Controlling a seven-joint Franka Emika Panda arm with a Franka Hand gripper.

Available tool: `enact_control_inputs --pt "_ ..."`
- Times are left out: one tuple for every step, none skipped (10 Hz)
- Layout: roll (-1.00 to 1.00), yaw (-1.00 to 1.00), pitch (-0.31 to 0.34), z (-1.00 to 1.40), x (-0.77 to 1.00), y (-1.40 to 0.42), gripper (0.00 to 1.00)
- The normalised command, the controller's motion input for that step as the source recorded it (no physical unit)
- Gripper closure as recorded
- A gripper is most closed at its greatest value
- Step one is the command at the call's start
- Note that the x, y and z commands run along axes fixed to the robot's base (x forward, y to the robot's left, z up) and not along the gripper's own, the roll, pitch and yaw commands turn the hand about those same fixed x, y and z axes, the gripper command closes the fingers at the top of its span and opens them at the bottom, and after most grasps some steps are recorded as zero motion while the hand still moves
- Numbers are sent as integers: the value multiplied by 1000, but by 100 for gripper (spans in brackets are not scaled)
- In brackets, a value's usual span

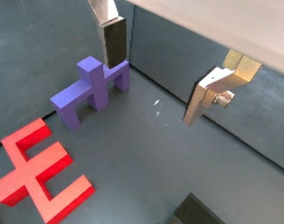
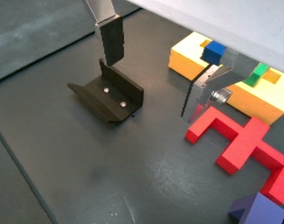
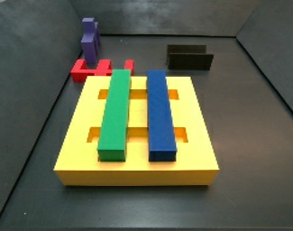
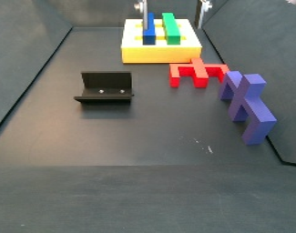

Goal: Pick up the purple object. Move up. Move to above the board. Insert the purple object.
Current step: Pick up the purple object.

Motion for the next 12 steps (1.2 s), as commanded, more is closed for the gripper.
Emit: enact_control_inputs --pt "0 0 0 -51 0 0 0" --pt "0 0 0 -89 0 0 0" --pt "0 0 0 -77 0 0 0" --pt "4 0 0 0 0 0 0" --pt "10 -171 -14 -83 -117 94 0" --pt "16 -489 -29 -180 -446 406 0" --pt "0 -609 -107 -160 -551 294 0" --pt "6 -646 -134 -146 -583 246 0" --pt "7 -646 -134 -146 -583 246 0" --pt "266 -740 -97 -377 -277 0 0" --pt "234 -743 -96 -357 -340 23 0" --pt "153 -814 -101 -403 -309 63 0"
